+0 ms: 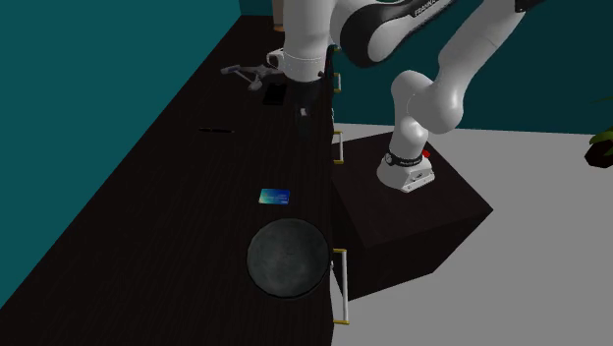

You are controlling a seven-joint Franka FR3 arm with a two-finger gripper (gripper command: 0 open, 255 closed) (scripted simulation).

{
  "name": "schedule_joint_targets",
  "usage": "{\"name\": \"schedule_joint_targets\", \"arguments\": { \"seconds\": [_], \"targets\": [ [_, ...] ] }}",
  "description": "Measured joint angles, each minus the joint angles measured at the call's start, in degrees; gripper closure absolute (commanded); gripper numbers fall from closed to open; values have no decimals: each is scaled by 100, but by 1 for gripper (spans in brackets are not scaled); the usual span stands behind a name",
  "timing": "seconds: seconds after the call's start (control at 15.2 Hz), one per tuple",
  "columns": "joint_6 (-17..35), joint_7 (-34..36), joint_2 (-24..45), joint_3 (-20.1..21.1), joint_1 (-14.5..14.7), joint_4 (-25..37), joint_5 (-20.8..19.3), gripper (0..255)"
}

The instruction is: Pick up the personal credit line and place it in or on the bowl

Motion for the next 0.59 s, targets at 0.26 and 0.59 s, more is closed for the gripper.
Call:
{"name": "schedule_joint_targets", "arguments": {
  "seconds": [0.26,0.59],
  "targets": [
    [770,476,739,246,-34,75,-52,0],
    [1644,1159,1839,532,-117,406,-305,0]
  ]
}}
